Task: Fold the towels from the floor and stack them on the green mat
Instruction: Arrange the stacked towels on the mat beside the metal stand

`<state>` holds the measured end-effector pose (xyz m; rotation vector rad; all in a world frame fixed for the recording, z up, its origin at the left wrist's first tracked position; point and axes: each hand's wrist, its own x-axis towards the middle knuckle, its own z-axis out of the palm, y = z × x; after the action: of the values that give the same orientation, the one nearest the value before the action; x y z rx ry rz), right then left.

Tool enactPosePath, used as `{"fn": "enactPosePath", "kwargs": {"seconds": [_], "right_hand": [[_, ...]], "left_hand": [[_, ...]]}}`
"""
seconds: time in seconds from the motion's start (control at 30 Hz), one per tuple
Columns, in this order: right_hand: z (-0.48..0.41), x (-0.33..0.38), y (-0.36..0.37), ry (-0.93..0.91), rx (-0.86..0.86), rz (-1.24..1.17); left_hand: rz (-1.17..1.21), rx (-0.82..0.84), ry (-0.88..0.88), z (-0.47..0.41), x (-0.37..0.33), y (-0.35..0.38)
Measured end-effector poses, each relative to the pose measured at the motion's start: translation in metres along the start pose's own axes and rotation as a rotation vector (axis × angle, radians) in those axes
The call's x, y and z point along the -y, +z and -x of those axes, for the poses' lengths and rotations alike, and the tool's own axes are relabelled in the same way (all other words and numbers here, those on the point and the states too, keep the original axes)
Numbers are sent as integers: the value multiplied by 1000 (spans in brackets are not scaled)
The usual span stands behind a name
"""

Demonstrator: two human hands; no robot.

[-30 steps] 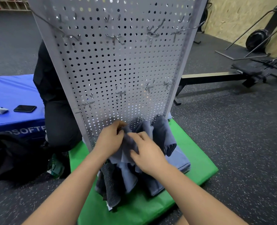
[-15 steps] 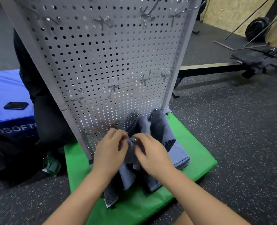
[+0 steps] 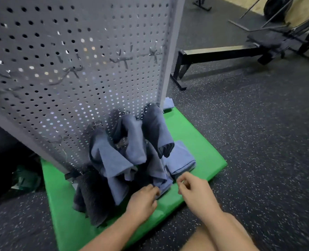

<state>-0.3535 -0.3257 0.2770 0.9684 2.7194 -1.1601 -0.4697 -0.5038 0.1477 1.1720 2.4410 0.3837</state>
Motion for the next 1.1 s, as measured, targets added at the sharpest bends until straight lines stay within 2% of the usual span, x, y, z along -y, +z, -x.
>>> {"fn": "enactPosePath", "kwargs": {"seconds": [0.13, 0.23, 0.47, 0.63, 0.77, 1.03, 1.1], "right_hand": [[-7, 1, 13, 10, 16, -84], [-14, 2, 22, 29, 31, -120], [-28, -1, 29, 57, 85, -90], [-34, 0, 32, 83, 105, -101], [-35, 3, 36, 66, 138, -37], [-7, 31, 20, -347, 45, 34], [7, 39, 14, -401, 11, 51]], "left_hand": [[-88, 119, -24, -28, 29, 50], [-135, 125, -71, -39, 41, 77], [-106, -21, -122, -58, 46, 87], [120, -192, -102, -40, 39, 42], [403, -294, -188, -14, 19, 5], [890, -377, -182, 37, -26, -85], [960, -390, -147, 49, -33, -105]]}}
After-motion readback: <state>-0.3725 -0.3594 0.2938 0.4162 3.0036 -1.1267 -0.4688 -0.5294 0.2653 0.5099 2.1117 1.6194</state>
